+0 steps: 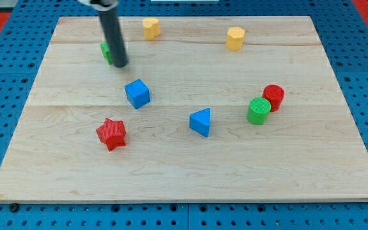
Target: Separate red circle from green circle
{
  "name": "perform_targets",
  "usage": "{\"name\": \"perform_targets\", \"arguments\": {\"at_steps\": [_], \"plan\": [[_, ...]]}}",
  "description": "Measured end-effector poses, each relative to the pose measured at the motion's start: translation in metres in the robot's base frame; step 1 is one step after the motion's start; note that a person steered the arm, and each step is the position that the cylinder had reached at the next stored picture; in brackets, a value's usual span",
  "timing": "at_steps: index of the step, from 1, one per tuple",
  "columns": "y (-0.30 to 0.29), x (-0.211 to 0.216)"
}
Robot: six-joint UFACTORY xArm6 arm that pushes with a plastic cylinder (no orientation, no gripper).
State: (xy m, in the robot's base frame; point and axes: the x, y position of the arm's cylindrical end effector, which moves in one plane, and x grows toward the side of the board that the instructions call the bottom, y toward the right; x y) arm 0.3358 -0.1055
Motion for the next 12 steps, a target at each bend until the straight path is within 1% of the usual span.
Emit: {"name": "perform_targets", "arguments": {"at_steps": [1,2,3,4,5,6,7,8,9,10,11,12], "plan": [[0.052,0.004],[0.052,0.056],[0.066,0.078],[0.008,0.111],[-0.031,0.112],[0.022,0.099],[0.056,0.096],[0.067,0.137],[0.095,0.155],[0.119,0.155],[0.1,0.155],[0.109,0.154]]}}
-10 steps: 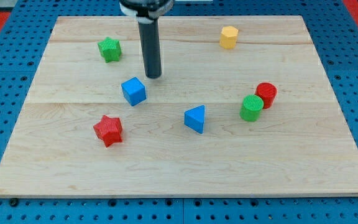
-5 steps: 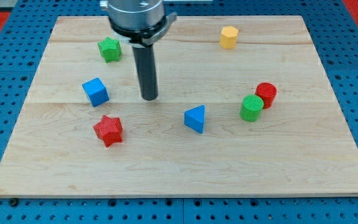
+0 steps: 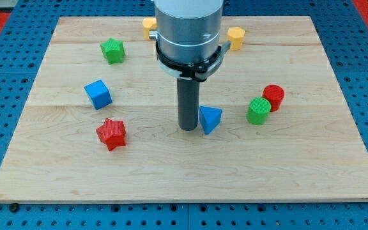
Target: Separate red circle from green circle
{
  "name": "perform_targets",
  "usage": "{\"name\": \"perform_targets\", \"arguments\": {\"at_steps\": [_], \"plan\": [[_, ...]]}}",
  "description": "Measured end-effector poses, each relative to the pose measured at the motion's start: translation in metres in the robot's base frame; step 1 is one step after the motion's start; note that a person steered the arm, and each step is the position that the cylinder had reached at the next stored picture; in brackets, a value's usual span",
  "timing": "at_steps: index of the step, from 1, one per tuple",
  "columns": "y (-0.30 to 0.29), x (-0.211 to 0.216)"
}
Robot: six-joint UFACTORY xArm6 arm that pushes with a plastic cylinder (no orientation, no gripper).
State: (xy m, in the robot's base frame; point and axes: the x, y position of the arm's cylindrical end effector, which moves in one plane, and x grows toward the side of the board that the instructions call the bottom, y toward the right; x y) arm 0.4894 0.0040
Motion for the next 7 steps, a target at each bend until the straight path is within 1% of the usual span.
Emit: {"name": "perform_targets", "arguments": {"at_steps": [1,2,3,4,5,6,7], "plan": [[-0.005,-0.001],[-0.005,-0.029],[0.003,-0.039],[0.058,0.008],[0.113,0.019],[0.108,0.02],[0.115,0.016]]}}
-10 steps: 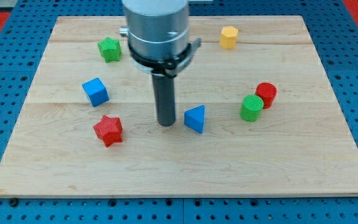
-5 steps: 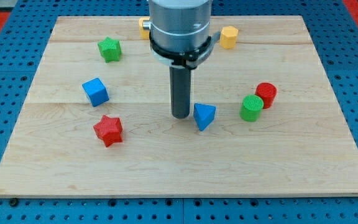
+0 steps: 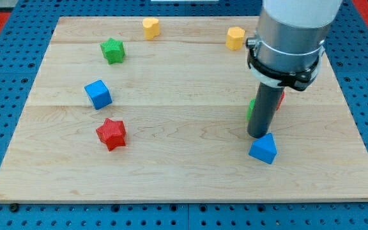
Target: Separate red circle from green circle
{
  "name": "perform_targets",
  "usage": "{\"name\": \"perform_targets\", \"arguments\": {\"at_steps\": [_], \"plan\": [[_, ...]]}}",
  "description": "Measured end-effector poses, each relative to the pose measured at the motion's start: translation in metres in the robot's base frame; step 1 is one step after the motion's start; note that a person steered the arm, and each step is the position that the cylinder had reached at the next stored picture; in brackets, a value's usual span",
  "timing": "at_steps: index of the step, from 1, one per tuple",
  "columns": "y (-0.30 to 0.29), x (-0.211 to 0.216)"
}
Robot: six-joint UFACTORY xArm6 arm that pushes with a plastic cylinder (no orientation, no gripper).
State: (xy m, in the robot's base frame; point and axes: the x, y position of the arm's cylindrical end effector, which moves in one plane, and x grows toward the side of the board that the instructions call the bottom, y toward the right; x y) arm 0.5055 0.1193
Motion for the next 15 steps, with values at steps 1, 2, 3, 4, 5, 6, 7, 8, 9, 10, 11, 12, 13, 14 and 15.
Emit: {"name": "perform_targets", "arguments": {"at_steps": [1,2,3,4,5,6,7,8,9,10,11,12,13,14,15], "plan": [[-0.049,0.0],[-0.072,-0.003],[-0.054,-0.031],[-0.052,-0.053],[-0.048,-0.057],[-0.047,-0.037],[-0.004,-0.039],[0.023,-0.039],[0.023,-0.031],[0.036,-0.041],[0.036,-0.059],[0.036,-0.076],[0.04,-0.099],[0.042,-0.109],[0.042,-0.112]]}}
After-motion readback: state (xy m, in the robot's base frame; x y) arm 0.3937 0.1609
